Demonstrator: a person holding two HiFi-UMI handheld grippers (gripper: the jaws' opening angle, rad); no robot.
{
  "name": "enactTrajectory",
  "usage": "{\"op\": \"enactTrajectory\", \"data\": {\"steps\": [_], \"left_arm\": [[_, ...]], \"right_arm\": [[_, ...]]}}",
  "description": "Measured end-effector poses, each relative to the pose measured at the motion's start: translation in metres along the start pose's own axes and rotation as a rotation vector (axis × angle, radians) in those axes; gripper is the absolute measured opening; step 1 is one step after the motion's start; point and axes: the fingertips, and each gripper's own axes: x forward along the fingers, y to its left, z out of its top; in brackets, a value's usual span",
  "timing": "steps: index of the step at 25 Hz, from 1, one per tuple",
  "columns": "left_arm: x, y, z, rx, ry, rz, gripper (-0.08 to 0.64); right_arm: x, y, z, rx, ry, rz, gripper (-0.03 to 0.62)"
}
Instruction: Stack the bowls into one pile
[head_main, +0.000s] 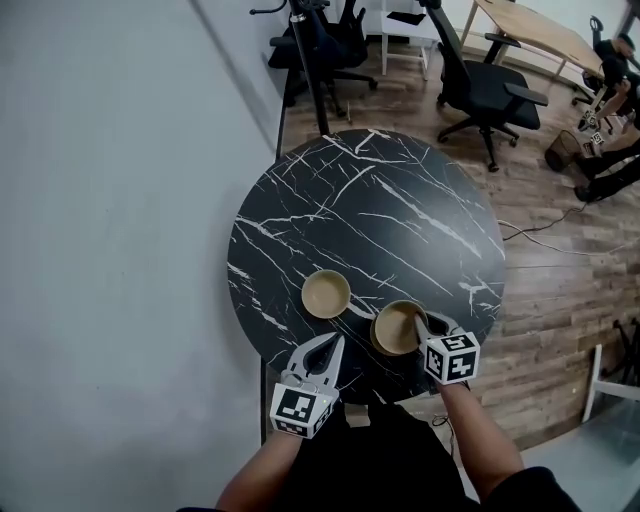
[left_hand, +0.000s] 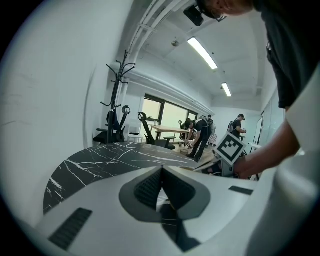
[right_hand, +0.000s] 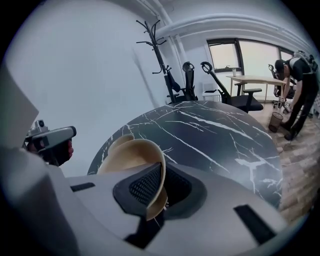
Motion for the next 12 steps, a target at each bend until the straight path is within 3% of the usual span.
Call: {"op": "enactTrajectory", "data": {"steps": [12], "left_arm": [[-0.011,0.009,-0.008,-0.002,0.011,-0.001,0.014]], "right_arm": [[0.014,0.014,-0.014,-0.150,0.060,-0.020,0.023]]}}
